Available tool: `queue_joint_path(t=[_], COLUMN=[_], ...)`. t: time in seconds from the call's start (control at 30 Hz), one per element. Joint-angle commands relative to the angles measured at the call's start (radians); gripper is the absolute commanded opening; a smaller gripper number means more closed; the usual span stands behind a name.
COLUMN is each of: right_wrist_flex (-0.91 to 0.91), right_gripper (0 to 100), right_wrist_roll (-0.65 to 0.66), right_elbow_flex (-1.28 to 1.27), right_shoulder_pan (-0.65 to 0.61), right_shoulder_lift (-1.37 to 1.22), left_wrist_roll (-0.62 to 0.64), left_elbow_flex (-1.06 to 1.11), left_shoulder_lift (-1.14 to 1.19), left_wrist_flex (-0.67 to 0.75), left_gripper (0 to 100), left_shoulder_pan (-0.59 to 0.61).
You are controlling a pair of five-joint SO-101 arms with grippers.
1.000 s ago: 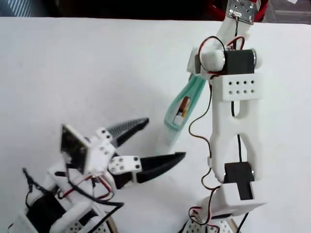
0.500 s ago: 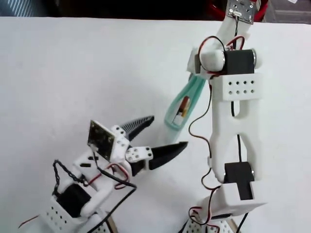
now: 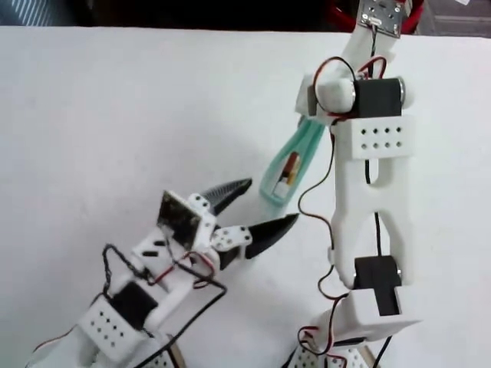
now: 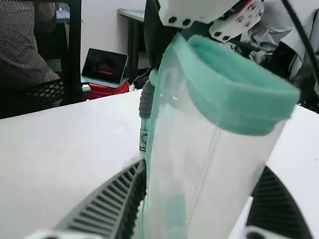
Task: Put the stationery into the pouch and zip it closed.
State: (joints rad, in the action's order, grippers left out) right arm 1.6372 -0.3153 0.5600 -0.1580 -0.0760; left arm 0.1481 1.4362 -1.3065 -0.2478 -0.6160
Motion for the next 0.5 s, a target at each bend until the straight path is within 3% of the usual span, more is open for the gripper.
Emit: queue_joint_path(t=[0.0,0.1,0.27,0.37,0.47], right_wrist_flex=[-0.002,0.013,0.012,0.01,0.01], right_gripper=[2.3,2.3,2.6,2.8,2.9], right_wrist_roll=[-0.003,0.002,0.002,0.002,0.003], right_elbow_flex=[0.0,0.0,0.002,0.002,0.002], right_shoulder_pan=[0.008,0.013,0.045,0.047,0.041], right_shoulder_lift=[0.015,0.015,0.016,0.013,0.013], left_wrist_roll=[-0.006,0.017,0.064,0.06,-0.038], left_elbow_flex=[-0.173,-0.244,-0.258,-0.258,-0.253], left_shoulder_lift=[0.259,0.415,0.453,0.453,0.453], left_wrist_flex=[0.031,0.025,0.031,0.032,0.06], left_gripper=[32,32,32,26,18], left_shoulder_pan=[-0.008,-0.007,0.053,0.073,0.067])
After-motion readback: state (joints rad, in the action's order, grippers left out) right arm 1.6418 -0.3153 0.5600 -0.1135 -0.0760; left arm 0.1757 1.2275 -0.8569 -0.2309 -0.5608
